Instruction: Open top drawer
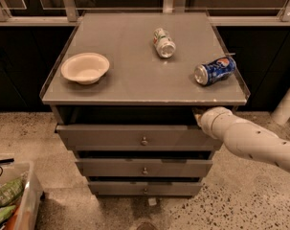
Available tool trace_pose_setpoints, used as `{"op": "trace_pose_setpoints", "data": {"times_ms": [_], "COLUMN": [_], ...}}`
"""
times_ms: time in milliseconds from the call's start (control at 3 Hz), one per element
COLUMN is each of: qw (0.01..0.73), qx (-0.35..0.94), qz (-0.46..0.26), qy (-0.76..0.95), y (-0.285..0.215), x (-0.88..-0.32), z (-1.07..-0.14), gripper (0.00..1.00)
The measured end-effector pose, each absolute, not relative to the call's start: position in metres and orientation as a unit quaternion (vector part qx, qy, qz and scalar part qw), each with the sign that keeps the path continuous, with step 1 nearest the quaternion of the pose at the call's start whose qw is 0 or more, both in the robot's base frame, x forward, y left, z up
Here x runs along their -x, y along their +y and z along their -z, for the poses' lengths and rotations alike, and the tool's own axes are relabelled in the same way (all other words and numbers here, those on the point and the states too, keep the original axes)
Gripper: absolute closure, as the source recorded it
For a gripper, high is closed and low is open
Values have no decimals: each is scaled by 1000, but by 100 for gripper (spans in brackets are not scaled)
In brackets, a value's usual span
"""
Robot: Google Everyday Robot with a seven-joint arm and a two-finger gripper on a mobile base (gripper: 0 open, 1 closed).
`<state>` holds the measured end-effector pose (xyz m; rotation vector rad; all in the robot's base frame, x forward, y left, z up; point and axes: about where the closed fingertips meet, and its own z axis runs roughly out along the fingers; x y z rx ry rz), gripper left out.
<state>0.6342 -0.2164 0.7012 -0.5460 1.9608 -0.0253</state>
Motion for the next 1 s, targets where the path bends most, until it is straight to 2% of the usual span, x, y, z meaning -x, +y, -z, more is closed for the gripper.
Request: {"op": "trace_pose_setpoints", "data": {"times_ms": [1000], "qw": [493], "qx": [219], "qz": [-8], "qy": [842], "y": [-213], "x": [-619], "z": [-673], "gripper": [100]}}
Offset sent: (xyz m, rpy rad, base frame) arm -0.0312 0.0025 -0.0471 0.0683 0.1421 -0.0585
